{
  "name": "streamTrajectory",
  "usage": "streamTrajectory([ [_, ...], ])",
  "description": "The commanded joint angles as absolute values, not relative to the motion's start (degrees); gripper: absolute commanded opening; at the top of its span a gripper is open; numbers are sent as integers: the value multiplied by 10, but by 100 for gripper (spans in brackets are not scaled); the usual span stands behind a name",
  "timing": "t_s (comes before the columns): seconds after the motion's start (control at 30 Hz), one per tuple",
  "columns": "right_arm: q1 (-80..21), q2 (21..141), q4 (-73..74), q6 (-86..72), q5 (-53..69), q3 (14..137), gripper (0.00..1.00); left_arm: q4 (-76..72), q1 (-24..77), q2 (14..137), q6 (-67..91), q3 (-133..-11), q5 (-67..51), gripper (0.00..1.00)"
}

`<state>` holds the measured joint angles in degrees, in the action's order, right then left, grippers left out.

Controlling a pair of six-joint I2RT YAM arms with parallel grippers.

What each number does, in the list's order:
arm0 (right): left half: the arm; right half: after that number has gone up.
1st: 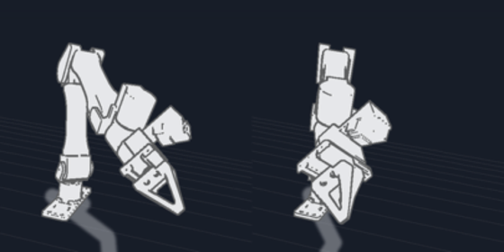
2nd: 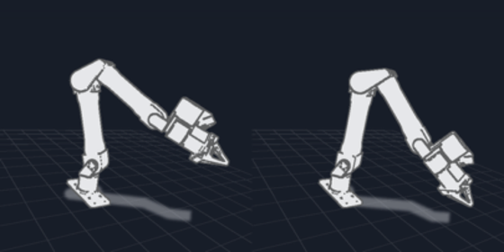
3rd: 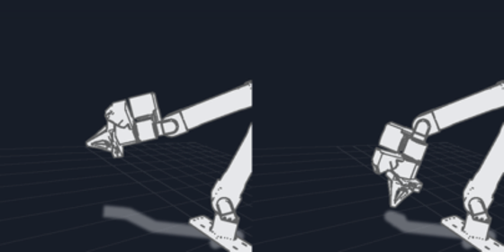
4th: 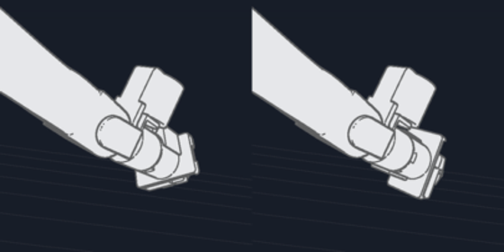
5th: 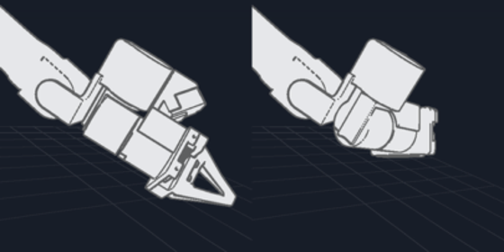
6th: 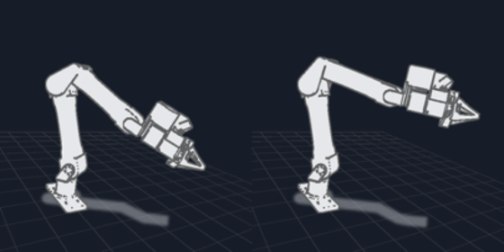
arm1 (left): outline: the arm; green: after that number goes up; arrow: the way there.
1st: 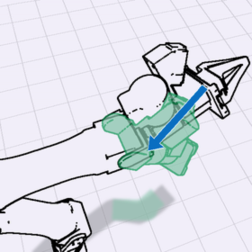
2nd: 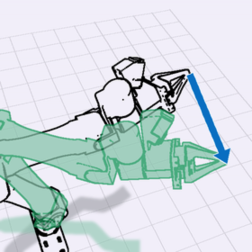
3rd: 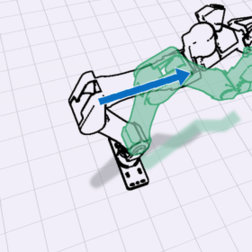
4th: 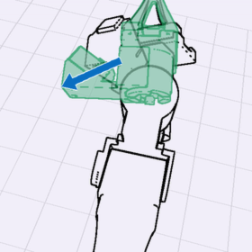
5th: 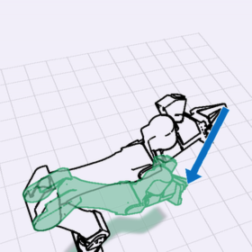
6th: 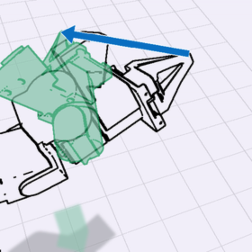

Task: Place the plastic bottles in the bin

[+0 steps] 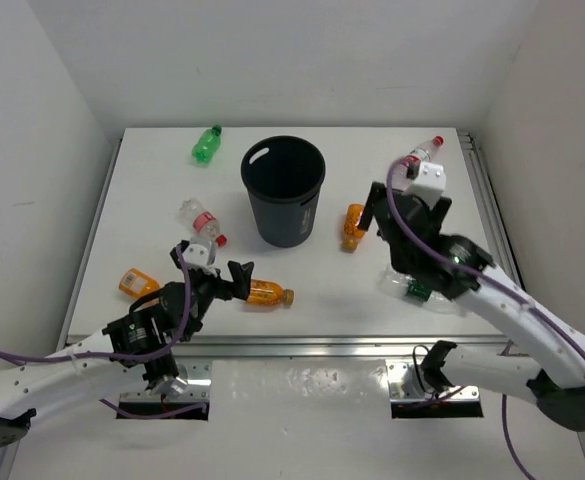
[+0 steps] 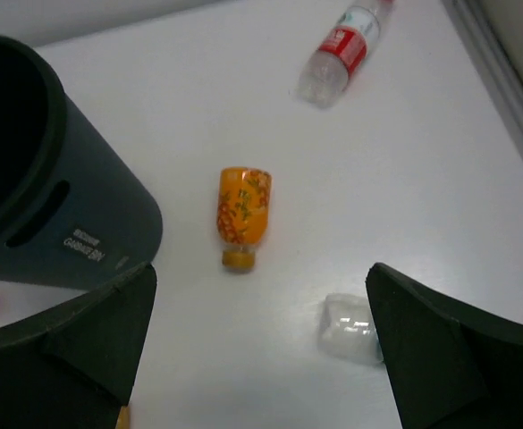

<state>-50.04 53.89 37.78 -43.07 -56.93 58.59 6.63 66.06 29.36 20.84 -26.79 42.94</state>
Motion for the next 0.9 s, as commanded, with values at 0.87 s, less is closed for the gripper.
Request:
streamTrajectory([
  [0.87,-40,644,397,-912,-247,375,97,55,673,283,214,-265,450,100],
])
